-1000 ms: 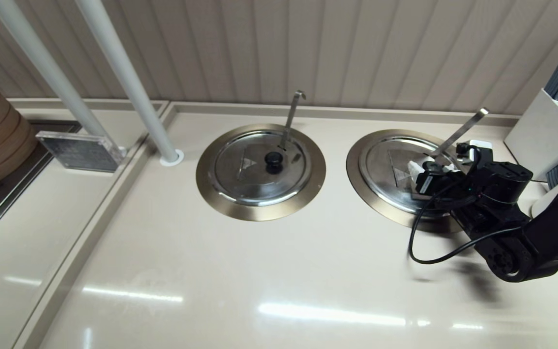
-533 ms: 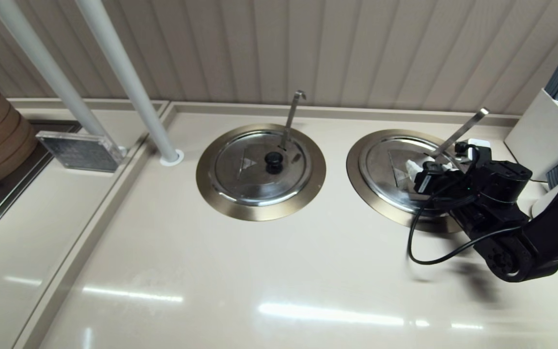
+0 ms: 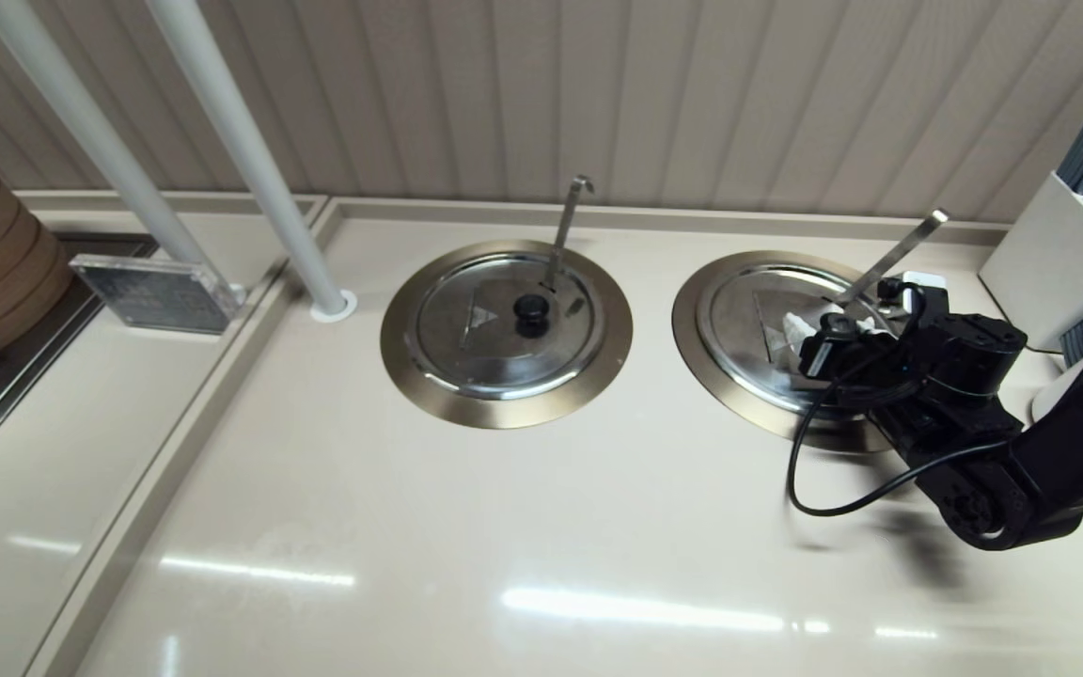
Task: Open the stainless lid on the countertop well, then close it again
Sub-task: Open the lid
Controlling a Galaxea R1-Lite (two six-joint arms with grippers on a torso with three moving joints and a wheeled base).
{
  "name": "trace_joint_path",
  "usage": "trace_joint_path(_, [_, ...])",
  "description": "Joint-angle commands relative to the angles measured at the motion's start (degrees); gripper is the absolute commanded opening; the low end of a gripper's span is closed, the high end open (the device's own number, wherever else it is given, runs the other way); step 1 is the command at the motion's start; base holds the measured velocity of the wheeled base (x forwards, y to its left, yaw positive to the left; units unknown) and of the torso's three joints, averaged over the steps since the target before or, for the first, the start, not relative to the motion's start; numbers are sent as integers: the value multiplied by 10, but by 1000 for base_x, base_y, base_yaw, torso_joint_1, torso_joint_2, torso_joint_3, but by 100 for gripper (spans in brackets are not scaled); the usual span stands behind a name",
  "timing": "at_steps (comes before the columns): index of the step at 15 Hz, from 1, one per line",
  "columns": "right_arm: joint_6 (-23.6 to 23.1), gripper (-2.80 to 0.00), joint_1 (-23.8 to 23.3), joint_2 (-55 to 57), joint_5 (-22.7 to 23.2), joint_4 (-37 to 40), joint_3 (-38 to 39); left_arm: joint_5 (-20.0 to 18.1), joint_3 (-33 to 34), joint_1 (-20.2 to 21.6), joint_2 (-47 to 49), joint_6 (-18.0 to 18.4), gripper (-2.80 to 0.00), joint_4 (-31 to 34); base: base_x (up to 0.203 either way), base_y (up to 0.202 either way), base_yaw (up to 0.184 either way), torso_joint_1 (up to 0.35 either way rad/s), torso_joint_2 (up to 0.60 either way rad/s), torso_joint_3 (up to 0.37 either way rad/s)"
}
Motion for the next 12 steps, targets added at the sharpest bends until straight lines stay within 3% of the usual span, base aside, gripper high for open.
trace_joint_path(1, [0, 0, 0, 4, -1, -5, -1, 0, 0, 0, 1, 0, -280, 0, 0, 0, 0, 0, 0, 0])
trace_joint_path(12, [7, 0, 12, -8, -1, -5, 2, 0, 0, 0, 1, 0, -280, 0, 0, 0, 0, 0, 0, 0])
